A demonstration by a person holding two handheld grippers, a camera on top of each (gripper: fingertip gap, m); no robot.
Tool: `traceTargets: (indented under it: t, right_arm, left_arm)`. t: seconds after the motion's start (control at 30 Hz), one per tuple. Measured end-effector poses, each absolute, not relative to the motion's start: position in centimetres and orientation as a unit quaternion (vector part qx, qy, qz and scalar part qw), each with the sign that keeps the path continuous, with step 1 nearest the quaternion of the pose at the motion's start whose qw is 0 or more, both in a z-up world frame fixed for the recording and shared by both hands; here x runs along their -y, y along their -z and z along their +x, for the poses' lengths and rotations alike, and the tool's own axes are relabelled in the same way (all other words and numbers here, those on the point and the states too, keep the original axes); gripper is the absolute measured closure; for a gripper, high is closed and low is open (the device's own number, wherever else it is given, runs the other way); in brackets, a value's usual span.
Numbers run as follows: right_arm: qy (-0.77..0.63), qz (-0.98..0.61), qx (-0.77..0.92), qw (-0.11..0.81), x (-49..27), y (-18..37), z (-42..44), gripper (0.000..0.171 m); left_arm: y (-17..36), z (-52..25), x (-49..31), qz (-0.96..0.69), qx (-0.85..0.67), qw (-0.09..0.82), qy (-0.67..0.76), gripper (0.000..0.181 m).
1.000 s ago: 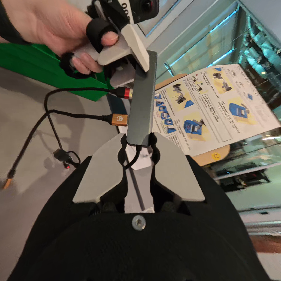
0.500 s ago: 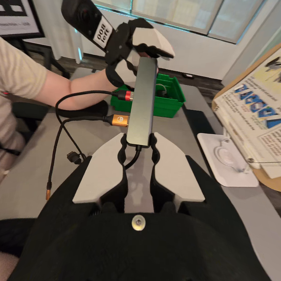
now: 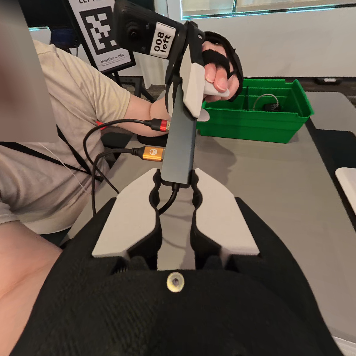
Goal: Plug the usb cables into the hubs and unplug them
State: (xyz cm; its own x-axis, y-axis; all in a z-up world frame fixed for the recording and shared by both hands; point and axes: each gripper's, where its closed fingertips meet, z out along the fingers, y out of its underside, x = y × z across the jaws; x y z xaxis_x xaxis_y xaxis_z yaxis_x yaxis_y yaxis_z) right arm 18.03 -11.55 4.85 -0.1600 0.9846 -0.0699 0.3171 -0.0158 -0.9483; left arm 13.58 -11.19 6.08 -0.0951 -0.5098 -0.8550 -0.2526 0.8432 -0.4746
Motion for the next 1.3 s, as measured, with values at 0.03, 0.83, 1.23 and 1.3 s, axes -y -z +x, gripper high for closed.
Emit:
traceTargets:
  t: [0.03,0.83,1.23,1.3]
  right_arm:
    - [-0.47,-0.541,0.603,0.351,11.6,-4.7,18.1,0.14]
    - [-0.357,-0.518,0.6,0.495,9.7,-7.3,18.8,0.139]
    - [-0.33,-0.517,0.594,0.521,9.0,-7.7,19.2,0.139]
    - [-0.321,-0.52,0.597,0.52,9.0,-7.6,19.2,0.139]
  left_arm:
    - [-6.0,13.6,11.3,-0.258,-0.735,0.618,0.106,0.166]
    - [-8.5,13.8,9.4,-0.441,-0.608,0.535,0.387,0.144]
    - [-9.0,14.1,8.3,-0.482,-0.563,0.521,0.423,0.137]
    - [-8.7,14.2,8.1,-0.485,-0.569,0.521,0.411,0.137]
